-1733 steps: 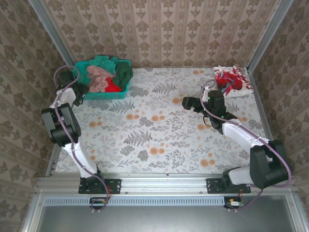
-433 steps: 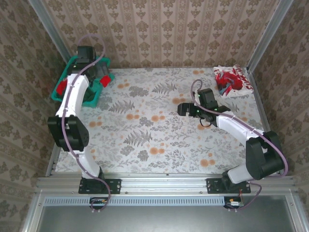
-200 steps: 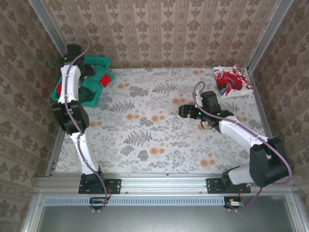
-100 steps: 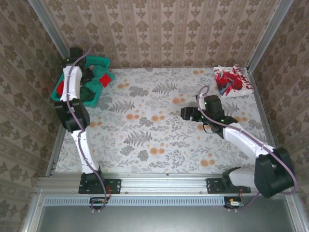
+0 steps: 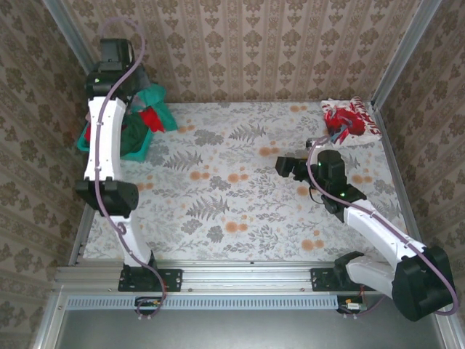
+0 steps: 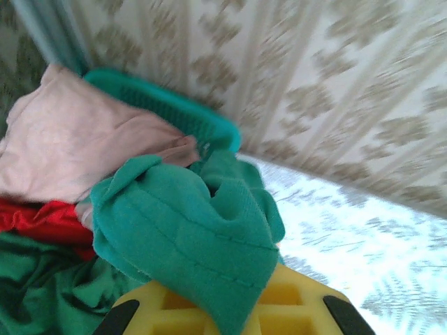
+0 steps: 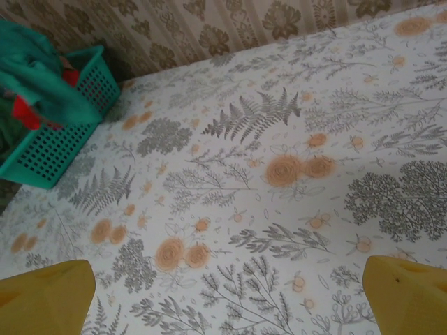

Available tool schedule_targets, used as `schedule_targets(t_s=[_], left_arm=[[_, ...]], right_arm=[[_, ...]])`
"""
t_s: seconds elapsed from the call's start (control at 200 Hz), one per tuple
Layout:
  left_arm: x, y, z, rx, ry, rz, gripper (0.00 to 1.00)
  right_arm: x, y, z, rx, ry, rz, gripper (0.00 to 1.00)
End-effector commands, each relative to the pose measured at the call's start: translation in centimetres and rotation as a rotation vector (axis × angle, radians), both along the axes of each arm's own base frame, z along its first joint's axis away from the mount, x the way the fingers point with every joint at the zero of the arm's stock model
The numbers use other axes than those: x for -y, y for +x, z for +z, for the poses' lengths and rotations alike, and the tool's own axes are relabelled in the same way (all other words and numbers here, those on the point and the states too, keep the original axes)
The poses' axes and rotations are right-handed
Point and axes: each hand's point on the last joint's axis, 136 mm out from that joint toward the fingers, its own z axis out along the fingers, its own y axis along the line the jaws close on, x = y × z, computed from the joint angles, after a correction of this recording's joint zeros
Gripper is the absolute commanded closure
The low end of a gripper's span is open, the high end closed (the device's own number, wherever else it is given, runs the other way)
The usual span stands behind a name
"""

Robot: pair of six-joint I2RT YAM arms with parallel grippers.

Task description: Fold and stack the t-shirts

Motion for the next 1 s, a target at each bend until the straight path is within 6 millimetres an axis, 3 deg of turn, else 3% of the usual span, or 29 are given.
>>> schedule_targets(t_s=[0.0, 0.125, 0.325, 0.535, 0.675, 0.75, 0.83, 0.885, 0.91, 0.93, 0.955, 0.975, 0.995], left_arm=[[4.1, -2.9, 10.0, 0.290, -0.050, -0.121, 1.00], [10.1, -6.2, 14.8, 0.437, -0.065, -0.280, 1.00], [17.7, -10.5, 17.6, 0.538, -0.056, -0.477, 1.00], [21.3, -13.7, 20.1, 0.621, -0.128, -0.588, 1.00], [22.5, -15.0, 20.5, 0.637, -0.134, -0.630, 1.00], [21.4, -13.8, 17.8, 0.552, -0.096, -0.572, 1.00], [18.2, -11.3, 12.0, 0.421, -0.102, -0.444, 1.00], [15.2, -9.6, 6.4, 0.332, -0.141, -0.345, 0.83], [12.6, -8.7, 3.8, 0.290, -0.170, -0.270, 0.76], [11.1, -8.2, 1.1, 0.242, -0.191, -0.219, 0.64], [9.1, -8.1, -1.8, 0.189, -0.220, -0.155, 0.38], [7.8, -8.1, -3.5, 0.157, -0.237, -0.120, 0.26], [6.5, -8.2, -5.9, 0.110, -0.250, -0.081, 0.22]], right_arm=[[-1.2, 0.5, 2.5, 0.060, 0.065, 0.038, 0.00], [-1.8, 0.6, 4.4, 0.108, 0.072, 0.075, 0.00], [-3.4, 0.1, 7.1, 0.175, 0.066, 0.163, 0.05], [-6.3, -1.2, 10.5, 0.286, 0.046, 0.273, 0.11], [-7.2, -1.3, 11.1, 0.312, 0.005, 0.297, 0.11], [-7.0, -0.8, 10.7, 0.301, -0.008, 0.277, 0.12], [-6.7, -0.5, 9.5, 0.272, -0.033, 0.258, 0.13], [-6.4, -0.5, 8.4, 0.247, -0.052, 0.248, 0.13], [-6.3, -0.6, 7.9, 0.236, -0.059, 0.246, 0.13], [-6.2, -0.6, 7.7, 0.230, -0.064, 0.242, 0.13], [-6.0, -0.7, 7.2, 0.219, -0.075, 0.236, 0.13], [-5.8, -0.8, 6.8, 0.208, -0.083, 0.230, 0.13], [-5.5, -0.8, 6.5, 0.200, -0.091, 0.216, 0.13]])
